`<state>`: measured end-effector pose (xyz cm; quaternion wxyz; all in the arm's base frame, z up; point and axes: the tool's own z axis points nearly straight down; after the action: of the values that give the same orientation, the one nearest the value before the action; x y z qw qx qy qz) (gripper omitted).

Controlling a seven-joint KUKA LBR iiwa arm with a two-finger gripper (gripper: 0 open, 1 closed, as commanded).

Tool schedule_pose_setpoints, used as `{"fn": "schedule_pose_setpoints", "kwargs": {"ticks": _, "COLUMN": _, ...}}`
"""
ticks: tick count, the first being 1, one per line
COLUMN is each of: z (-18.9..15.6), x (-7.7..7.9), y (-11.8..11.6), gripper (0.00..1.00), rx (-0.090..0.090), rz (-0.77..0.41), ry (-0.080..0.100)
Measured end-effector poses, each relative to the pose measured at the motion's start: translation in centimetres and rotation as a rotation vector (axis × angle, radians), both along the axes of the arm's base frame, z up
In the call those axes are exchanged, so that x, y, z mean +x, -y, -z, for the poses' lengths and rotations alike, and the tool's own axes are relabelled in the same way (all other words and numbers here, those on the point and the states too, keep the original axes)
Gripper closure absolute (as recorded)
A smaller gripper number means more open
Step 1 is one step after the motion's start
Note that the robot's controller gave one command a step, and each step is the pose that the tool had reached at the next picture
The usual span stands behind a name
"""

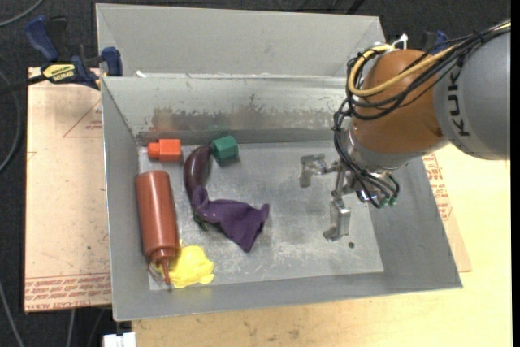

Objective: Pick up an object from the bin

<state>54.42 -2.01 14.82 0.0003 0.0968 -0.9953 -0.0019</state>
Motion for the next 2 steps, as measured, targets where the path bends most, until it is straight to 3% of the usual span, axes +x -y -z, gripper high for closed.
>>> {"fn": "schedule_pose_setpoints", "kwargs": {"ticks": 1, "z": -0.6, "x": 2.1, "y": -0.9, "gripper": 0.00, "rx": -0.004, "rz": -0.157, "ry": 0.000}}
{"fn": "schedule_pose_setpoints", "kwargs": {"ticks": 2, "z": -0.8, "x": 0.6, "y": -2.0, "gripper": 0.00, "rx": -0.001, "rz": -0.038, "ry": 0.005}}
